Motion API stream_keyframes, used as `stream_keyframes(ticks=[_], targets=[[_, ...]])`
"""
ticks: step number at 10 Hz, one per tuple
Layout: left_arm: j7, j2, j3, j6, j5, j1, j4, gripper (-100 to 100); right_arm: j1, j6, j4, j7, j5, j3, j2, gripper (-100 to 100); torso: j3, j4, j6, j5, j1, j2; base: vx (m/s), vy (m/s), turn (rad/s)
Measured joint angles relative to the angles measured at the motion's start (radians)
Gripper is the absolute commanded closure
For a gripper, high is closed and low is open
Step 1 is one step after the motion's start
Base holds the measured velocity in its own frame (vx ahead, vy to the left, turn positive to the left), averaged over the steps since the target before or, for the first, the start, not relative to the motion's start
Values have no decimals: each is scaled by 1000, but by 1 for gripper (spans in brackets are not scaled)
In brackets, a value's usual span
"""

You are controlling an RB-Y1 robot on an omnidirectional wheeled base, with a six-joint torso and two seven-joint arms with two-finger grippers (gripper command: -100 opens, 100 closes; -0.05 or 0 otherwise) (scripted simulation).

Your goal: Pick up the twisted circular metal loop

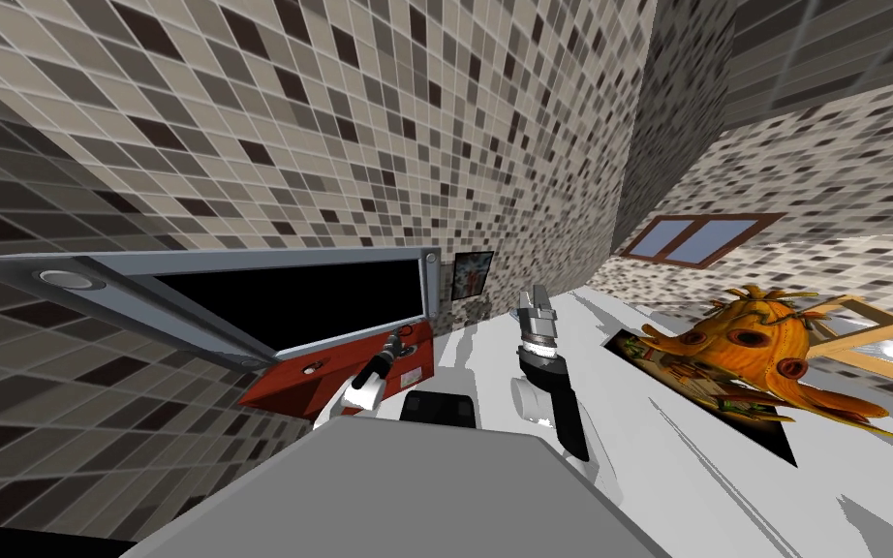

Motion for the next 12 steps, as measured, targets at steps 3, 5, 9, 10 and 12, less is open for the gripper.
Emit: stream_keyframes(ticks=[3, 5, 9, 10, 12], targets=[[-2, 3, 14, 39, 25, -49, 59, -100, 0, 0, 0, 0, 0, 0, 0, 0, 0, 0, 0, 0, 0, 1, 42, 28, -25], [-3, 14, 24, 63, 47, -79, 98, -100, 0, 0, 0, 0, 0, 0, 0, 0, 0, 0, 0, 0, 1, 0, 69, 30, -28], [-4, 28, 35, 92, 63, -116, 139, -100, 0, 0, 0, 0, 0, 0, 0, 0, 1, 0, 0, 0, -1, 3, 39, 19, -11], [-6, 24, 37, 84, 62, -123, 156, -100, 0, 0, 0, 0, 0, 0, 0, 0, 1, 0, 0, 0, -1, 1, 70, 16, -13], [-9, 20, 39, 70, 62, -130, 175, 100, 0, 0, 0, 0, 0, 0, 0, 0, 1, 0, 0, 0, -2, 1, 19, 4, -1]])
